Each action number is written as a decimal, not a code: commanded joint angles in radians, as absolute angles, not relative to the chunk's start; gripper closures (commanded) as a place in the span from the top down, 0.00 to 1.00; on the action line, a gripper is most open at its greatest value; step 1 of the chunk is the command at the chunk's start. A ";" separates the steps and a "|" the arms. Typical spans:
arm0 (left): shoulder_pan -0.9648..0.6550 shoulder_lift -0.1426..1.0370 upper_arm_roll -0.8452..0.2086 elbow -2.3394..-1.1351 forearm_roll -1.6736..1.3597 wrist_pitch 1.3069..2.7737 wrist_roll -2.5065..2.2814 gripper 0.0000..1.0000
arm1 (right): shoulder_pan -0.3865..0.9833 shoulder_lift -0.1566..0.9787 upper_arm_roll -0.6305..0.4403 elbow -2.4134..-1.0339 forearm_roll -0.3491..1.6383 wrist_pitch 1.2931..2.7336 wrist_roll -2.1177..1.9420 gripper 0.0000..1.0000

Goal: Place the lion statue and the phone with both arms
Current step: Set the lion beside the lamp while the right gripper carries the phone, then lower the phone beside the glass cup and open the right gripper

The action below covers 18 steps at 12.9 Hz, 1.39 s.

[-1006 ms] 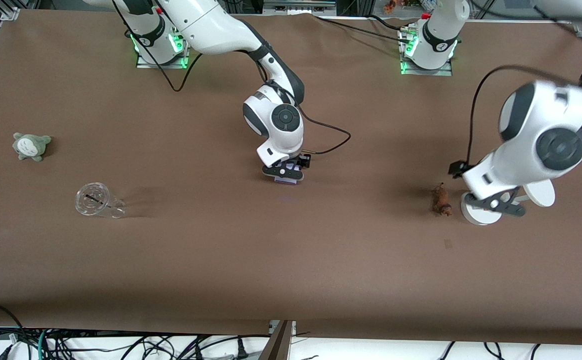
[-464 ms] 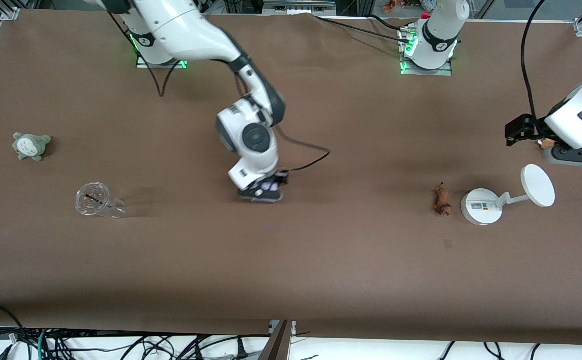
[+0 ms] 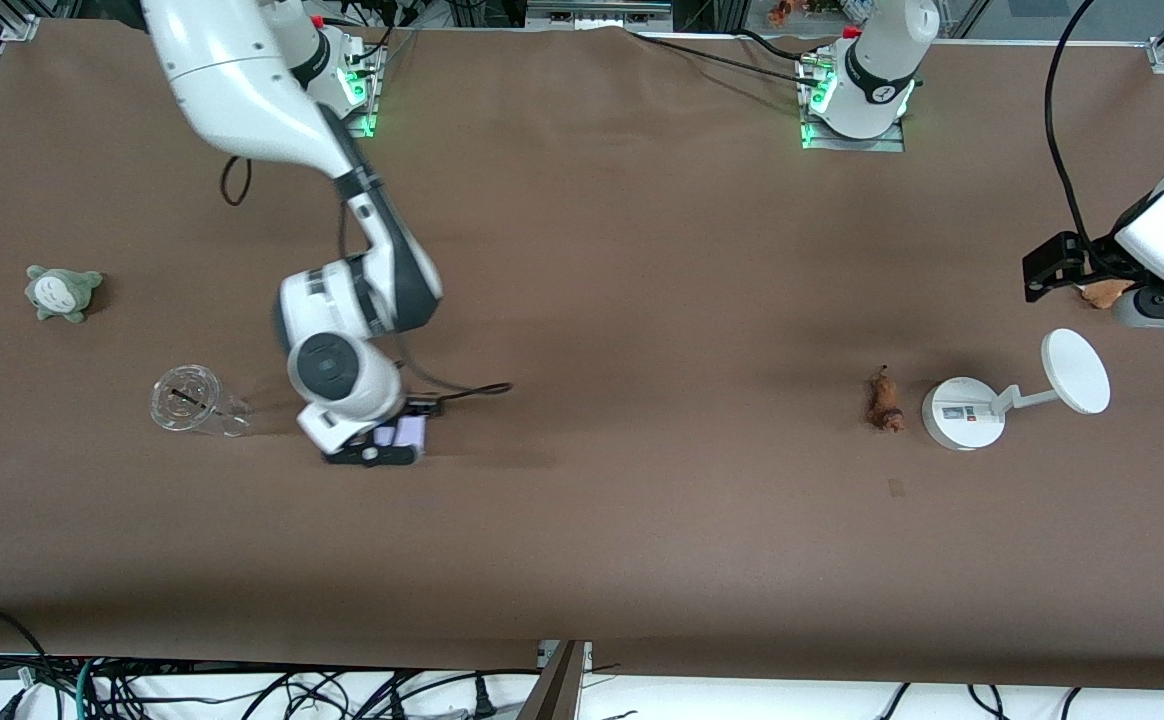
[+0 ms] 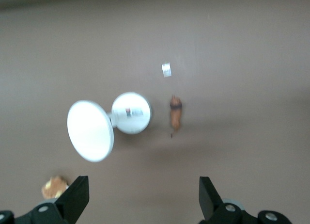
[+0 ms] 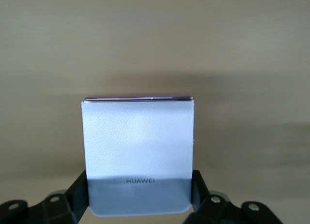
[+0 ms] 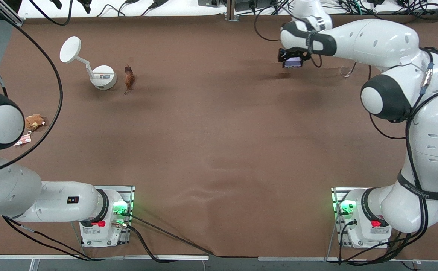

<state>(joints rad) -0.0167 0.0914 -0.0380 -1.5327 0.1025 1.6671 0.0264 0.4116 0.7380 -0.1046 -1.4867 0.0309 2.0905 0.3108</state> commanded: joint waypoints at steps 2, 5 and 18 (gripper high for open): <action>-0.063 -0.032 -0.009 -1.707 0.097 1.758 0.014 1.00 | 0.350 0.715 -0.106 -1.548 0.040 2.089 0.256 0.50; -0.063 -0.014 -0.028 -1.661 0.097 1.654 0.012 1.00 | 0.325 0.712 -0.115 -1.591 0.040 2.100 0.195 0.50; -0.060 -0.012 -0.048 -1.657 0.094 1.631 0.025 1.00 | 0.324 0.689 -0.179 -1.694 0.040 2.163 0.078 1.00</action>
